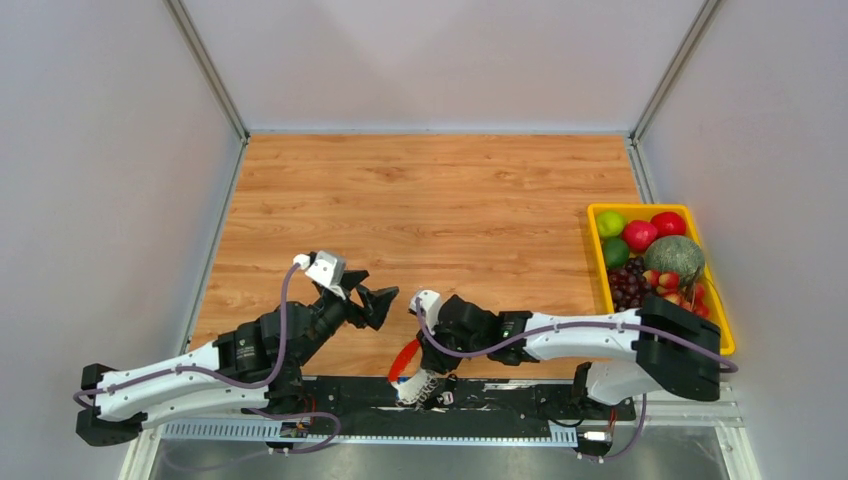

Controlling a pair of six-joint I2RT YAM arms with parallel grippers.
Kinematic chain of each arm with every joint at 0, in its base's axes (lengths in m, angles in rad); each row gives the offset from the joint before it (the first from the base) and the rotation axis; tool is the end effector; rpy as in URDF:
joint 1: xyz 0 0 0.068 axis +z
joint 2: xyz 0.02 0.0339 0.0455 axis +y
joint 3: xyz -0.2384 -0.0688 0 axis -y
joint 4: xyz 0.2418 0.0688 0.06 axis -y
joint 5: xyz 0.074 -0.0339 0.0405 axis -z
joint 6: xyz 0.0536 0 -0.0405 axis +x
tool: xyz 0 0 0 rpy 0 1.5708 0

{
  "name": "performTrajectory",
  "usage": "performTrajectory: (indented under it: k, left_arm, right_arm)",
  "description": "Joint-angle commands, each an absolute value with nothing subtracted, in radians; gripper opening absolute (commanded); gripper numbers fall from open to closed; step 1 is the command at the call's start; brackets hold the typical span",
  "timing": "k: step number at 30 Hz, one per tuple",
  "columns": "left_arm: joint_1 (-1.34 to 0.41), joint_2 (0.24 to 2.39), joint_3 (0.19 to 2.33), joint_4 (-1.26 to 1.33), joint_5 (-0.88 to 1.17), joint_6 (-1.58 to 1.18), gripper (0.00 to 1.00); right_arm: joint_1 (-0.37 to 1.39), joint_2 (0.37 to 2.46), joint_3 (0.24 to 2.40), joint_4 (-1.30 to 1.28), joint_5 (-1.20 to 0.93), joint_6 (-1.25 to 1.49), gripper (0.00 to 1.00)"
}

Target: Put the keys on the keyring

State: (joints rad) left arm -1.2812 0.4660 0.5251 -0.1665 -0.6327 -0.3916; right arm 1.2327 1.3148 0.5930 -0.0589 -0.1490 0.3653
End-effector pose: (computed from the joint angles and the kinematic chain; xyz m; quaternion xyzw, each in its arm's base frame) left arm 0.0765 -0.1456 0.2822 0.1166 0.7278 -0.3162 0.5973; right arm 0.0824 0.2583 0.1400 -0.4128 0.8232 0.3230 0.2184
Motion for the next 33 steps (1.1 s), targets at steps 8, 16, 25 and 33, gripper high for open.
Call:
performTrajectory:
  k: [8,16,25,33]
  left_arm:
    - [-1.284,0.422,0.549,-0.227,-0.744,-0.421,0.87]
    - [-1.283,0.398,0.536,-0.230,-0.778,-0.409,0.87]
    - [-1.283,0.396,0.530,-0.187,-0.794,-0.380,0.89]
    - [-1.283,0.390,0.528,-0.201,-0.795,-0.382,0.89]
  right_arm:
    - [1.248,1.545,0.693,0.131,-0.115,0.341,0.20]
    - [1.122,1.668,0.722,0.067,-0.003,0.364,0.17]
    - [0.896,1.875,0.968,0.064,0.030,0.338,0.18]
    - [0.844,1.910,1.036,0.050,0.020,0.289,0.17]
